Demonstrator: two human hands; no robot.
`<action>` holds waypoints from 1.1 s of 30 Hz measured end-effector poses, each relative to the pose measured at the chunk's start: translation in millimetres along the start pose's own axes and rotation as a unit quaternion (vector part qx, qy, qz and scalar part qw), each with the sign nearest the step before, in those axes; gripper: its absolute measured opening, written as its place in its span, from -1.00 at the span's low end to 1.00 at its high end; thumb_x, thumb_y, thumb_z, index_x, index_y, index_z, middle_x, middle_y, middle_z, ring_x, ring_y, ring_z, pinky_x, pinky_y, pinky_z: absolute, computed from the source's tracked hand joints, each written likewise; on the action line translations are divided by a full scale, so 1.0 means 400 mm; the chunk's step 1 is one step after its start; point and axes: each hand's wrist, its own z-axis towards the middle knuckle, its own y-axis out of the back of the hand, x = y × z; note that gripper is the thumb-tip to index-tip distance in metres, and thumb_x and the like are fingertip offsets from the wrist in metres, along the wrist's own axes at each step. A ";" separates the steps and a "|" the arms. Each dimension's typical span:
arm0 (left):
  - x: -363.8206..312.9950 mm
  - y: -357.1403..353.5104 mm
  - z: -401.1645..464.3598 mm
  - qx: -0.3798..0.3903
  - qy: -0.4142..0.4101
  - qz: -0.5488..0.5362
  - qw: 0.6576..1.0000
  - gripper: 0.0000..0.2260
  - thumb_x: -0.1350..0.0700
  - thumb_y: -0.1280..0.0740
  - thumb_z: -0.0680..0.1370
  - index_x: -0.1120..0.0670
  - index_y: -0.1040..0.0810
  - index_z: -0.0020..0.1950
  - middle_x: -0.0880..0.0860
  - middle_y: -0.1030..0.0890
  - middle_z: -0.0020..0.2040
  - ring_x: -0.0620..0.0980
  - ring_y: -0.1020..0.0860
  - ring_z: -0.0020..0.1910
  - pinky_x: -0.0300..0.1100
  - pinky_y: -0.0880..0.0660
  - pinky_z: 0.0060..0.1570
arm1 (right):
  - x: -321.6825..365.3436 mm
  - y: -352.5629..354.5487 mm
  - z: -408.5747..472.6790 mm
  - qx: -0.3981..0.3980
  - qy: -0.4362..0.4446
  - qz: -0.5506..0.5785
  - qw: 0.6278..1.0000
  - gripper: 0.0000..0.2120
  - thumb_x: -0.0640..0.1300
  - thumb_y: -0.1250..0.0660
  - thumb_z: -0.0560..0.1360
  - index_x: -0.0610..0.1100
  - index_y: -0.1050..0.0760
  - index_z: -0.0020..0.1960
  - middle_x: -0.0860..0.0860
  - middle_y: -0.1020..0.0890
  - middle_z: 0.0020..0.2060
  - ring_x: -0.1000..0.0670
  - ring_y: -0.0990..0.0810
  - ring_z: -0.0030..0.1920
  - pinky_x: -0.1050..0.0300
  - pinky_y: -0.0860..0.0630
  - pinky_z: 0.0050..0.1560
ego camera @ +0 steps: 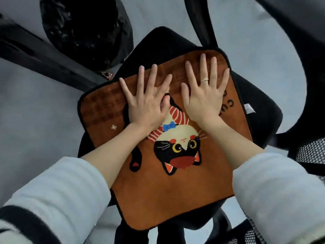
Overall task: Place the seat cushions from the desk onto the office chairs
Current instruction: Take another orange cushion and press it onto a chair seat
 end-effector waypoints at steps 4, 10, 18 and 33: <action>-0.008 0.013 0.007 0.030 -0.008 0.006 0.999 -0.51 -0.10 0.10 0.58 -0.19 0.12 0.51 0.05 0.09 0.56 0.16 0.12 0.53 0.47 0.13 0.31 | -0.004 0.014 0.001 0.045 -0.019 0.000 0.999 -0.49 0.14 0.09 0.60 0.04 -0.11 0.51 -0.13 -0.10 0.53 -0.20 -0.02 0.53 -0.35 0.08 0.45; 0.021 0.072 -0.051 0.071 0.027 -0.033 0.997 -0.50 -0.14 0.03 0.59 -0.20 0.10 0.51 0.04 0.16 0.56 0.16 0.22 0.52 0.47 0.23 0.30 | 0.002 0.060 -0.078 0.081 0.013 0.004 0.997 -0.46 0.23 0.05 0.58 0.08 -0.12 0.50 -0.09 -0.09 0.54 -0.18 -0.01 0.54 -0.43 0.09 0.40; 0.146 0.011 -0.133 0.046 0.126 -0.016 0.991 -0.49 -0.16 0.10 0.57 -0.17 0.09 0.52 0.12 0.09 0.56 0.22 0.12 0.52 0.45 0.08 0.32 | -0.098 0.027 -0.126 0.081 0.023 -0.036 0.996 -0.41 0.25 0.11 0.57 0.06 0.03 0.54 -0.10 0.02 0.55 -0.12 0.08 0.55 -0.30 0.17 0.47; -0.001 0.028 -0.203 0.069 -0.024 -0.042 0.996 -0.52 -0.13 0.07 0.58 -0.21 0.04 0.51 0.03 0.08 0.57 0.17 0.13 0.53 0.47 0.16 0.31 | 0.031 0.028 -0.215 0.048 0.033 0.013 0.998 -0.52 0.10 -0.04 0.59 0.05 -0.19 0.49 -0.13 -0.21 0.50 -0.23 -0.13 0.51 -0.47 -0.05 0.37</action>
